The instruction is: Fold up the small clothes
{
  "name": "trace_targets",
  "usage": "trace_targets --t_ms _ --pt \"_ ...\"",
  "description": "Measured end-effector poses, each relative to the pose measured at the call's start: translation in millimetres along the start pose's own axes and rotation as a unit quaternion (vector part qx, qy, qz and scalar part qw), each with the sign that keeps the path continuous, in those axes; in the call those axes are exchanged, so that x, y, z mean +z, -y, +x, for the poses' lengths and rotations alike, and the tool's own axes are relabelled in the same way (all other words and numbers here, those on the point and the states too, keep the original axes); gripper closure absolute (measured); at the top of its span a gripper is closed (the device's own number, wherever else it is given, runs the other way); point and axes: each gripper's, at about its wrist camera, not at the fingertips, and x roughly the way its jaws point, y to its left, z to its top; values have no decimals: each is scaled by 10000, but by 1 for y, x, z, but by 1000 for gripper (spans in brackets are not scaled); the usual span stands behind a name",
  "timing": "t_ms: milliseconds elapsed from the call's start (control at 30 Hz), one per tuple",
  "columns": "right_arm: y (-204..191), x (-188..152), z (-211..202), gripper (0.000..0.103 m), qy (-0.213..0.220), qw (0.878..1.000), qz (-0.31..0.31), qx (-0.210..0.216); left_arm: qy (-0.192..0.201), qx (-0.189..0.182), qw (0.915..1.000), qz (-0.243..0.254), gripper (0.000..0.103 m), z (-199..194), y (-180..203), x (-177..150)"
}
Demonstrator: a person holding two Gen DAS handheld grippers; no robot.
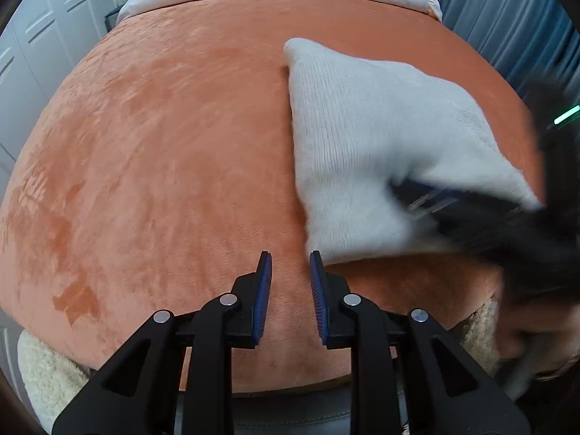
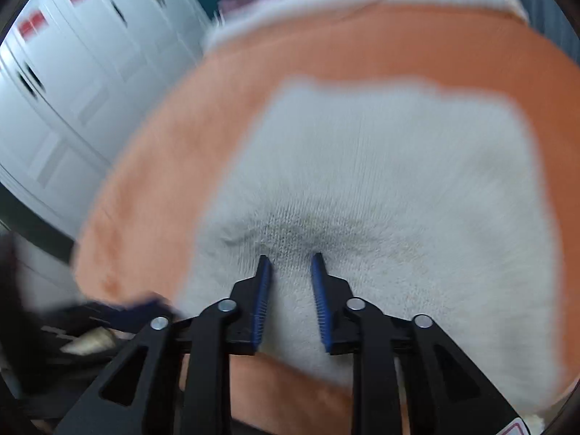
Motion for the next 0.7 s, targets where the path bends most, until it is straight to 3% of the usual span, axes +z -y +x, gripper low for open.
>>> trace_targets --t_ms 67,167,233,300,333,367,433,500,533,600,633,700 --pt "-9 2 -27 87 174 9998 -9 -35 67 51 10000 -12 82 -6 -4 2" --pt "-4 2 -80 89 839 9959 316 133 256 52 9996 -120 79 -16 -10 11" --pt "16 -1 -91 89 1029 9926 535 -359 384 -51 9991 -173 79 -19 -6 23" --pt "44 -6 -69 89 738 9884 771 -1082 507 -121 9985 -150 78 -19 5 36" --pt "58 -9 -49 94 454 9877 827 -1247 583 -147 9981 -110 77 -17 12 42" --pt "69 -12 -35 95 383 9900 895 -1023 604 -127 9981 -62 76 -13 19 47" --pt "71 -3 -51 96 488 9906 1082 -684 541 -100 9985 38 76 -3 32 53" --pt "71 9 -87 94 1076 9848 1292 -423 472 -90 9988 60 76 5 40 58" --pt "72 14 -100 88 1334 9812 1341 -378 440 -79 9990 66 76 9 44 61" --pt "85 27 -105 65 1566 9751 1465 -562 451 -19 9990 76 73 15 47 66" --pt "98 32 -96 49 1526 9747 1479 -691 449 65 9989 89 72 20 50 69" --pt "121 42 -56 51 946 9802 1491 -892 463 194 9987 108 71 28 54 76"
